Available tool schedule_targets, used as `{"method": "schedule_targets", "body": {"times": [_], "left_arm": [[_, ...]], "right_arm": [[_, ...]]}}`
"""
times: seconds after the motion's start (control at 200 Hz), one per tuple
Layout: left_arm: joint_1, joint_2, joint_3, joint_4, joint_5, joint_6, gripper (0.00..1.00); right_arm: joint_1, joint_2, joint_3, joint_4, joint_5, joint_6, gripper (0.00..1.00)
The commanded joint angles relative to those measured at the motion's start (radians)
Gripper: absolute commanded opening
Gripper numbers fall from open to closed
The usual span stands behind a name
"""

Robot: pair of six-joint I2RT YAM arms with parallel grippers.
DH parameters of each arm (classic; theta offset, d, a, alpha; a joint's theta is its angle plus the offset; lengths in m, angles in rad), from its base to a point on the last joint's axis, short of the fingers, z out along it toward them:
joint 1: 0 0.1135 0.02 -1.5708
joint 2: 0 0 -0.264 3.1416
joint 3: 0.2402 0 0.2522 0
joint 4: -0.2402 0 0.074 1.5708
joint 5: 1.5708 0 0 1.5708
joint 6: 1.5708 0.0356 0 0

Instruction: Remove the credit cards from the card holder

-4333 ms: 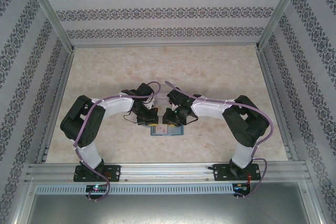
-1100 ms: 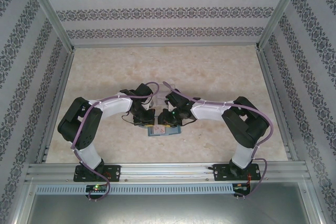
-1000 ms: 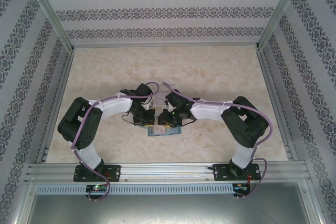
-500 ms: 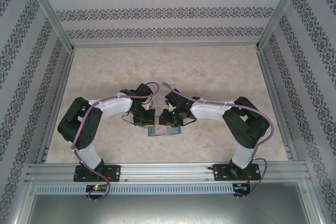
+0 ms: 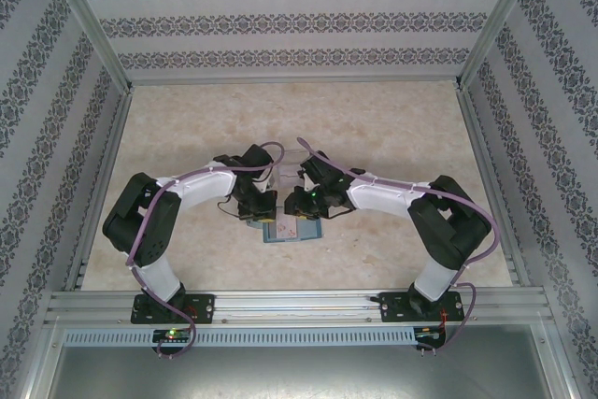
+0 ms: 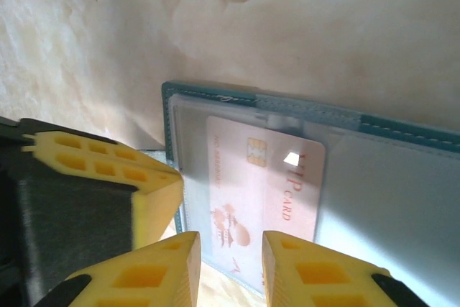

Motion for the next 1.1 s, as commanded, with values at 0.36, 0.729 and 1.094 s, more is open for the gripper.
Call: {"method": "schedule_targets", "body": {"times": [0.36, 0.729, 1.094], "left_arm": [[-0.034, 0.046, 0.013, -0.042, -0.008, 0.016, 0.0], [-0.034, 0.079, -0.008, -0.041, -0.024, 0.019, 0.03], [-0.035, 0.099, -0.009, -0.069, -0.061, 0.028, 0.03]], "right_arm": [[-0.013, 0.04, -0.028, -0.005, -0.006, -0.05, 0.3], [-0.014, 0.073, -0.036, 0.002, -0.01, -0.064, 0.3], [-0.015, 0.034, -0.086, 0.118, -0.076, -0.031, 0.3]]}}
